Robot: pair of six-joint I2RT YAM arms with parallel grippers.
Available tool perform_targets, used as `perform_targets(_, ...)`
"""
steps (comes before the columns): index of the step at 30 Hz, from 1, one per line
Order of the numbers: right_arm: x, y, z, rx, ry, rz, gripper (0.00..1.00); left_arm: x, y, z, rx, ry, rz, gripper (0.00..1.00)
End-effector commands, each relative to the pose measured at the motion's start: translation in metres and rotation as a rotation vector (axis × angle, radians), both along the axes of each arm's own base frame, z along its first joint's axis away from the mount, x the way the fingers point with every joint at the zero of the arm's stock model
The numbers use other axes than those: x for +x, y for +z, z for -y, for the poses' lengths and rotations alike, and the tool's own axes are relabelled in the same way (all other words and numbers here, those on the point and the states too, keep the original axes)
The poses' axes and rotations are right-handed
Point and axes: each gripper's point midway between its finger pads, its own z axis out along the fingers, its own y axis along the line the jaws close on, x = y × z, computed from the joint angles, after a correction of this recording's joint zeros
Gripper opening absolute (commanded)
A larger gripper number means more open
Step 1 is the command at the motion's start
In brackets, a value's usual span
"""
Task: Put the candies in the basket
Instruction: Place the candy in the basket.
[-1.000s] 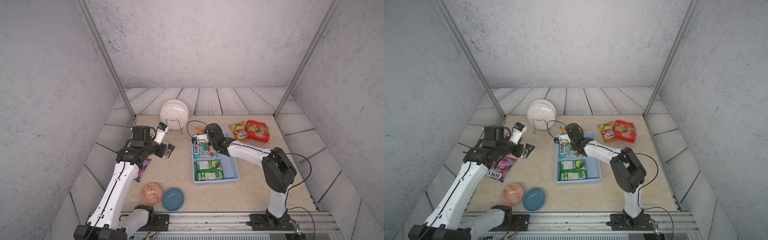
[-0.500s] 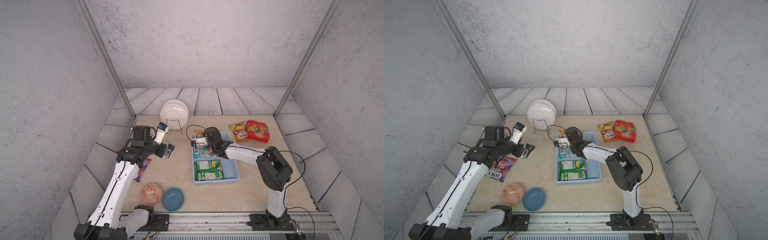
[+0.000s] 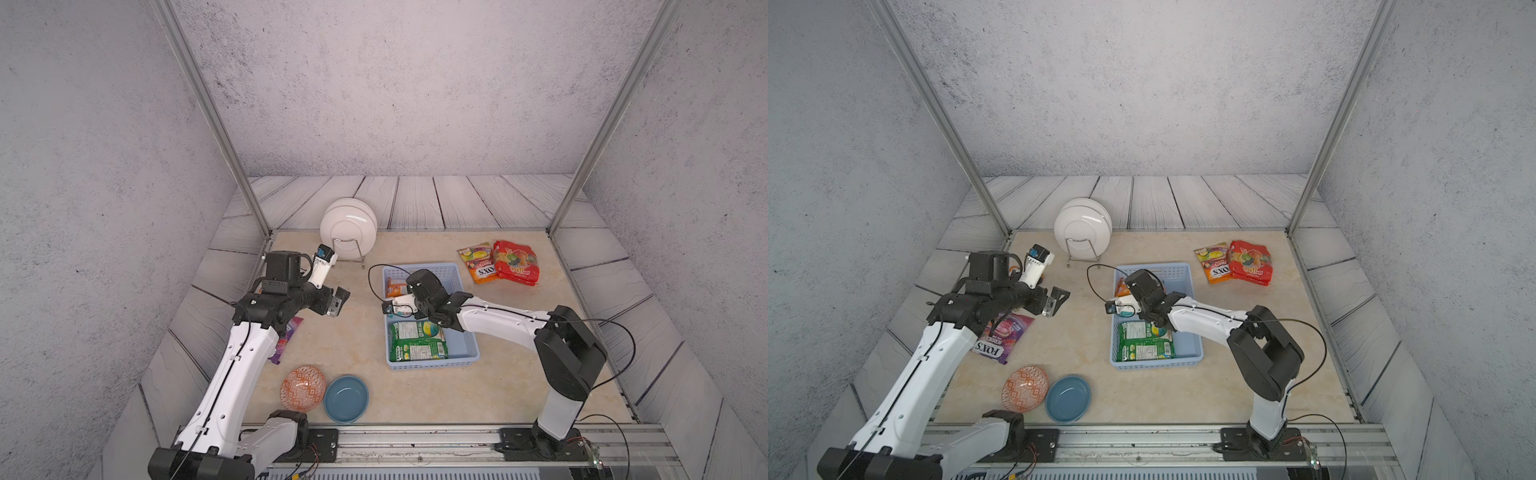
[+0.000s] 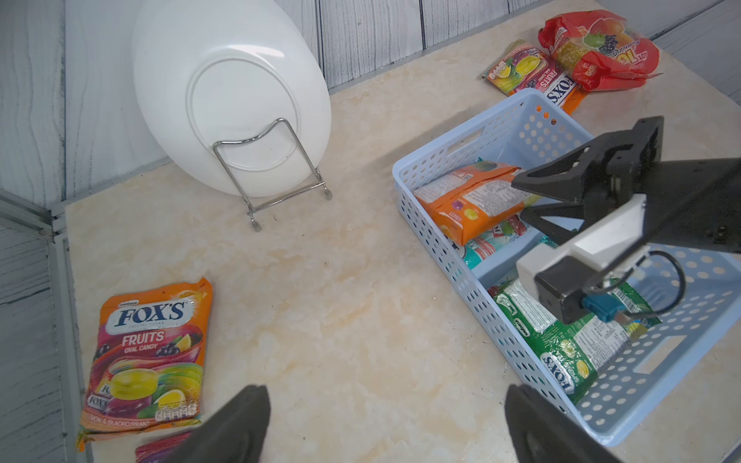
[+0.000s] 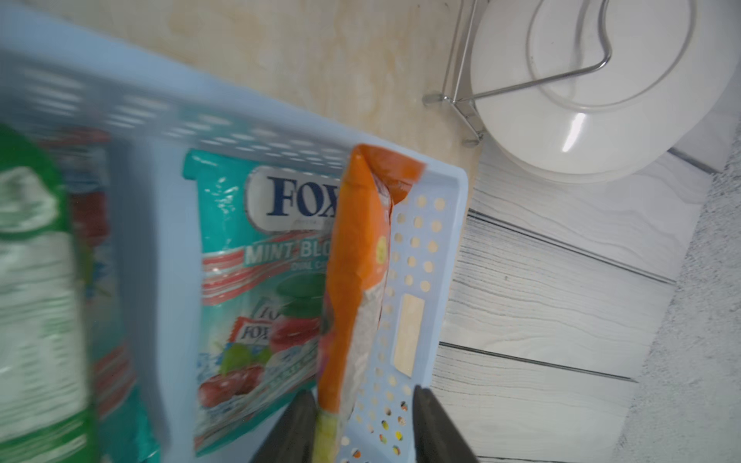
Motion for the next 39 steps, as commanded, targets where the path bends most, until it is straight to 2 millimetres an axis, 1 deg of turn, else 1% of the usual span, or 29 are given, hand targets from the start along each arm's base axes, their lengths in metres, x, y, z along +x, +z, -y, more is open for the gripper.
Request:
perform_targets(1, -0.032, 0.017, 0.007, 0.115, -0.03, -0.141, 0.5, 0.003, 0.004, 0.003, -0.011, -0.01, 0.005, 0.98)
perform_targets(3, -0.038, 0.023, 0.008, 0.161, -0.058, -0.183, 0.52, 0.004, 0.006, 0.003, -0.017, -0.008, 0.005, 0.98)
perform_targets(5, -0.043, 0.025, 0.007, 0.191, -0.055, -0.207, 0.55, 0.003, 0.005, 0.005, -0.026, -0.018, 0.009, 0.98)
perform_targets(7, -0.043, 0.024, 0.007, 0.213, -0.073, -0.211, 0.59, 0.003, 0.001, 0.004, -0.018, -0.019, 0.003, 0.99)
perform_targets(9, -0.04, 0.023, 0.008, 0.231, -0.128, -0.231, 0.6, 0.005, 0.003, 0.002, -0.01, -0.003, -0.002, 0.98)
perform_targets(11, -0.035, 0.024, 0.007, 0.28, -0.187, -0.254, 0.62, 0.004, 0.005, 0.002, -0.015, -0.005, 0.006, 0.98)
perform_targets(13, -0.027, 0.021, 0.005, 0.325, -0.241, -0.258, 0.68, 0.003, 0.002, 0.004, -0.018, -0.015, 0.009, 0.98)
perform_targets(15, -0.012, 0.023, 0.007, 0.367, -0.346, -0.238, 0.71, 0.005, 0.0, 0.001, -0.002, -0.004, -0.001, 0.98)
perform_targets(17, 0.0, 0.024, 0.009, 0.413, -0.453, -0.247, 0.72, 0.006, 0.002, 0.0, -0.003, 0.005, -0.001, 0.98)
perform_targets(20, 0.017, 0.017, 0.01, 0.476, -0.572, -0.262, 0.73, 0.005, 0.002, 0.004, -0.02, -0.014, 0.008, 0.98)
perform_targets(23, 0.031, 0.012, 0.011, 0.501, -0.702, -0.276, 0.74, 0.007, 0.001, 0.001, -0.004, 0.004, -0.005, 0.98)
perform_targets(25, 0.037, 0.007, 0.01, 0.529, -0.77, -0.298, 0.75, 0.007, 0.004, 0.001, -0.009, 0.008, 0.006, 0.98)
perform_targets(27, 0.043, 0.001, 0.008, 0.55, -0.808, -0.3, 0.77, 0.006, 0.002, 0.002, -0.014, -0.002, 0.01, 0.98)
perform_targets(29, 0.048, -0.005, 0.005, 0.563, -0.85, -0.305, 0.79, 0.006, 0.001, -0.001, -0.001, 0.009, 0.005, 0.98)
perform_targets(31, 0.051, -0.011, 0.003, 0.581, -0.891, -0.322, 0.79, 0.007, 0.003, -0.003, 0.008, 0.023, 0.005, 0.98)
perform_targets(33, 0.055, -0.018, -0.001, 0.606, -0.913, -0.336, 0.79, 0.006, 0.005, -0.002, -0.002, 0.017, 0.015, 0.99)
perform_targets(35, 0.058, -0.029, -0.004, 0.616, -0.939, -0.349, 0.77, 0.006, 0.002, -0.001, -0.001, 0.011, 0.011, 0.98)
perform_targets(39, 0.062, -0.047, -0.006, 0.618, -1.014, -0.406, 0.66, 0.008, 0.005, -0.005, 0.007, 0.032, 0.008, 0.98)
